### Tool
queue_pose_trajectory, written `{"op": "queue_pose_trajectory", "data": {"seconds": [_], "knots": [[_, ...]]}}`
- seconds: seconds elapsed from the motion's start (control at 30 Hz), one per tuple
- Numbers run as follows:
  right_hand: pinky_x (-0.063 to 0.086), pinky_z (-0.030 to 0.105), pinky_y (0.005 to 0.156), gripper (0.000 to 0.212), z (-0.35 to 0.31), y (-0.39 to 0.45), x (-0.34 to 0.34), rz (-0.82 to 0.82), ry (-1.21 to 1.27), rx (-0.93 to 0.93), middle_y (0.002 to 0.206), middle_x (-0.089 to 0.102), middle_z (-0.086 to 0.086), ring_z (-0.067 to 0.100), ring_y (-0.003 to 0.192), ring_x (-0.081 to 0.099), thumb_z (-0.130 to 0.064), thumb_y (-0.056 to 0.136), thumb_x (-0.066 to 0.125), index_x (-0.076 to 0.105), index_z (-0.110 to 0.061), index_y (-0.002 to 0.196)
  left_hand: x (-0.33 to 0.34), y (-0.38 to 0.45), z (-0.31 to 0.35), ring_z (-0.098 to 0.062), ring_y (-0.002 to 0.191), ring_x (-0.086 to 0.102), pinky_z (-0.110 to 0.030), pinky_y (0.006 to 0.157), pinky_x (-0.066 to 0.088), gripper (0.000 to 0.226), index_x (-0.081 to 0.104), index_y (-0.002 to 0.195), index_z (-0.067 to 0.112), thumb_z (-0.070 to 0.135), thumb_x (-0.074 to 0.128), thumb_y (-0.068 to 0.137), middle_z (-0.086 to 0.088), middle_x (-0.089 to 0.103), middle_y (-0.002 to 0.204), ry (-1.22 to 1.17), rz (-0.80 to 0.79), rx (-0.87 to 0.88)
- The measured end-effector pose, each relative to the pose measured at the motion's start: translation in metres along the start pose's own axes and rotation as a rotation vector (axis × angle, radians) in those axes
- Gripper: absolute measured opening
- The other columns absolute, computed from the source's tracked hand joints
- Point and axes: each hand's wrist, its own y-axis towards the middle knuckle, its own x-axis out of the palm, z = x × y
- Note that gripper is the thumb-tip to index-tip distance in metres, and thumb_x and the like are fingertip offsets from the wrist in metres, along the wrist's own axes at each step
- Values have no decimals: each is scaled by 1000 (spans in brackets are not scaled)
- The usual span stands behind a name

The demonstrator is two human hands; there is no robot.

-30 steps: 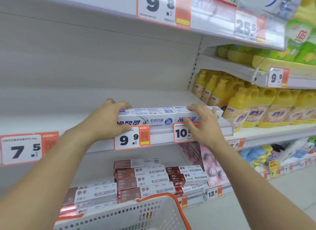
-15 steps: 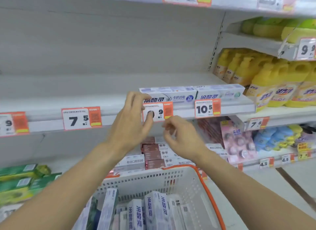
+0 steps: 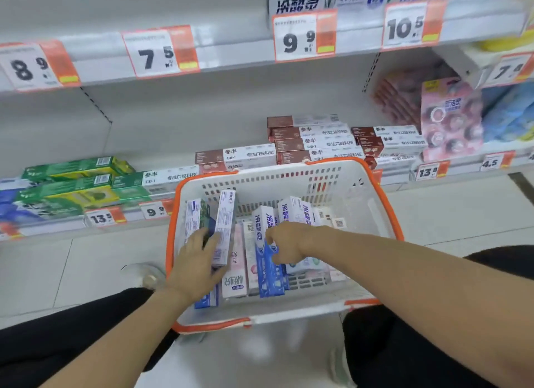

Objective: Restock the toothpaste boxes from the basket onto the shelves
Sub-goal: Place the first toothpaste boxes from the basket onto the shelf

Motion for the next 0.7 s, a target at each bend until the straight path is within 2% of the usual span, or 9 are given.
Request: {"op": "queue_pose_trajectory", "data": {"seconds": [0.1,0.2,0.27,0.37,0.4,0.47,0.53,0.6,0.7], "knots": [[51,42,94,52,3,6,22,119,135,91,128,54,13,31,119,54,-28,93,63,45,-8,138,12,1,3,-32,148,18,-48,119,23,88,25,157,14,61,57,90,-7,38,154,66,14,-35],[49,43,97,55,13,8,46,405,214,249,134,40,11,30,124,44,-30,90,65,43,-13,138,18,5,11,-34,146,20,-47,117,23,79,30,155,14,54,56,92,-7,51,144,50,89,-71],[48,42,98,59,26,4,60,483,324,366,135,38,12,30,125,43,-29,89,66,39,-15,140,16,8,17,-34,142,24,-47,114,25,73,37,152,15,44,63,90,-7,58,136,-16,132,-96],[49,38,92,65,48,-3,82,319,515,489,127,46,13,30,113,56,-45,89,67,40,-9,135,10,13,29,-26,130,37,-39,106,35,72,40,149,15,25,70,84,-6,58,132,-240,183,-82],[52,34,85,59,52,-3,88,257,533,504,112,54,10,25,97,61,-53,89,64,47,-8,125,8,15,35,-23,126,42,-38,103,40,73,38,150,17,21,70,84,-6,54,135,-314,171,-62],[50,28,61,54,55,-3,95,216,549,504,83,54,3,14,69,55,-60,89,59,51,-9,105,6,15,45,-20,119,51,-37,97,48,78,29,153,20,22,70,87,-4,44,142,-388,84,-52],[44,23,58,53,53,-2,97,231,551,462,94,58,4,14,75,56,-53,88,67,49,-8,111,9,12,54,-23,115,56,-38,94,50,82,20,155,19,26,69,89,-5,34,147,-387,-34,-93],[48,25,71,51,48,-2,97,245,523,423,113,61,7,20,94,61,-35,86,75,48,-9,121,14,9,59,-27,115,58,-38,97,48,85,14,156,17,28,67,91,-7,30,150,-383,-79,-138],[57,31,82,51,38,3,98,227,556,350,109,64,4,22,101,66,-29,82,77,50,-12,122,13,9,65,-25,113,59,-37,94,50,76,26,148,16,25,71,87,-7,45,137,-477,-65,-221]]}}
